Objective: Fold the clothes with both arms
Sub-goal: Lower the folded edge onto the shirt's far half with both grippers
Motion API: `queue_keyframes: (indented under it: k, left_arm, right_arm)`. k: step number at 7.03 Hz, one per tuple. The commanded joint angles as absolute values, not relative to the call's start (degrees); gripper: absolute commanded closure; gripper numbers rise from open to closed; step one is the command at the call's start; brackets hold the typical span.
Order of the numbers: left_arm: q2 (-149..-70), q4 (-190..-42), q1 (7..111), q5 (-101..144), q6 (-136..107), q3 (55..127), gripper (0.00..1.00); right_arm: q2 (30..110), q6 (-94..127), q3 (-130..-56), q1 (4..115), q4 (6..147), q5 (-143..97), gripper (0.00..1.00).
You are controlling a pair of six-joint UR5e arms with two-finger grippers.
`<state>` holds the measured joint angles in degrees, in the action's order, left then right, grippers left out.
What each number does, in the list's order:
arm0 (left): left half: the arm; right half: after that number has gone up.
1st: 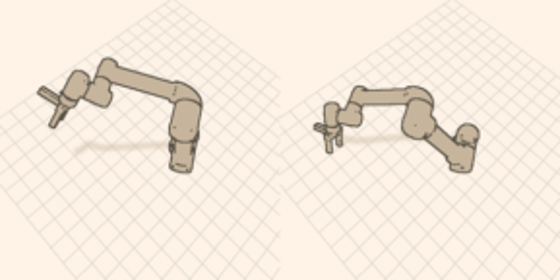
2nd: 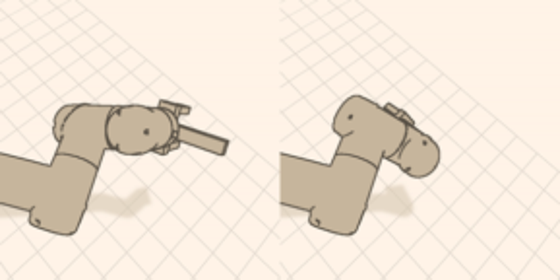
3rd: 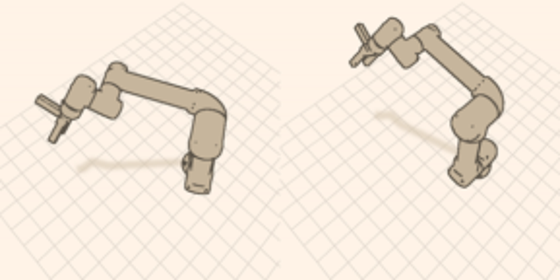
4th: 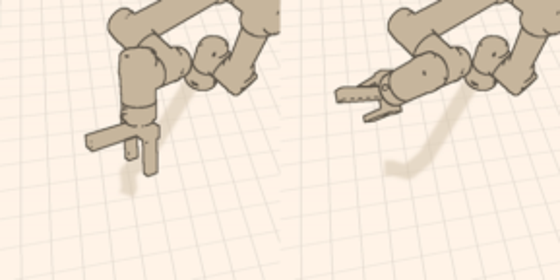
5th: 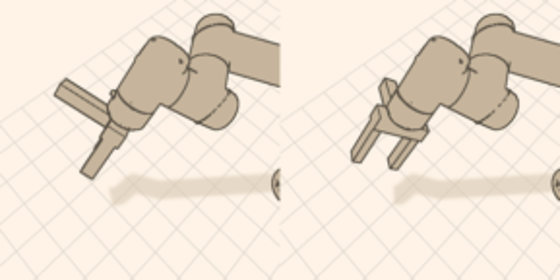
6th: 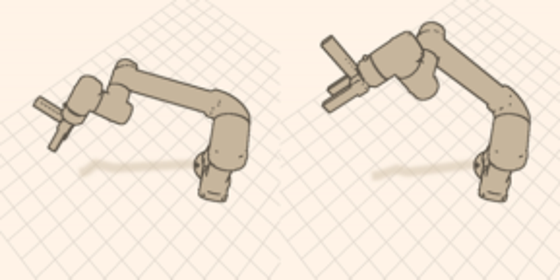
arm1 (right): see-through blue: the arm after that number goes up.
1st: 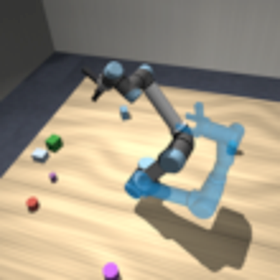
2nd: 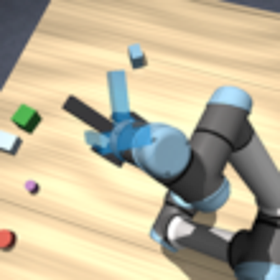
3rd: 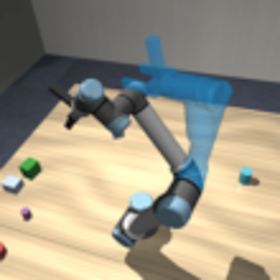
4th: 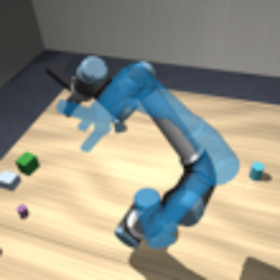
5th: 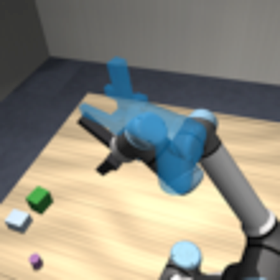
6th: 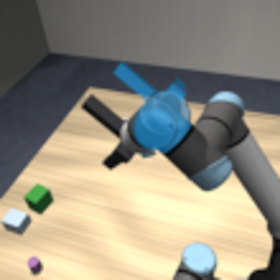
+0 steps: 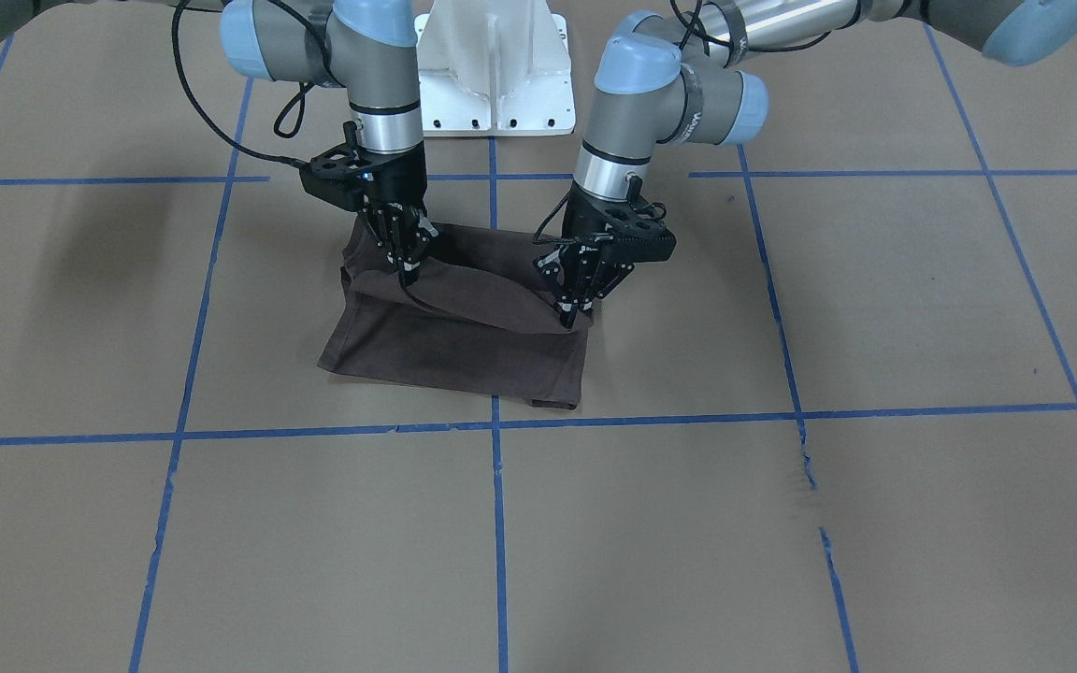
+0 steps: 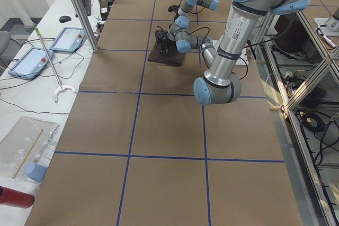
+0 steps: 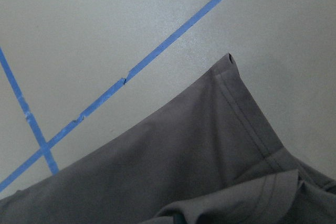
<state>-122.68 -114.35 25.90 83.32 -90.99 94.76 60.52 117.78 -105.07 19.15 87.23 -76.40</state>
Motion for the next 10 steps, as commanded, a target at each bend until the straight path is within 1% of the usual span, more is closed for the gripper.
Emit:
queue_keyframes:
  k: [1,2,3,4,5,6,8,10]
  left_arm:
    - [-123.31,-116.0,25.93,83.32,-90.79,92.47,0.81]
    - [-123.22,-117.49,26.01,83.49,-85.14,92.72,0.01]
    - [-123.14,-118.55,26.97,84.11,-81.34,94.73,0.0]
    - [-122.18,-118.48,29.94,90.38,-78.08,96.49,0.0]
    - [-120.08,-119.26,31.19,92.96,-75.52,97.98,0.0]
    - [-119.36,-120.49,31.2,92.99,-75.5,98.08,0.0]
    - [-119.27,-120.59,31.11,92.99,-75.85,98.0,0.0]
    - [-119.27,-120.59,31.03,92.99,-76.11,97.65,0.0]
  right_arm:
    - [60.64,115.68,-102.5,19.07,87.27,-76.46,0.69]
    - [59.6,109.66,-100.13,18.99,86.93,-76.2,0.01]
    - [58.81,106.12,-101.33,19.68,84.84,-77.25,0.0]
    - [57.75,103.91,-102.56,20.21,84.99,-79.95,0.0]
    - [55.66,99.62,-101.87,20.04,85.25,-79.98,0.0]
    - [55.37,95.14,-101.43,19.34,85.25,-79.89,0.0]
    - [54.94,86.35,-97.23,19.77,85.25,-79.72,0.0]
    - [54.84,79.49,-92.4,23.97,85.26,-80.24,0.0]
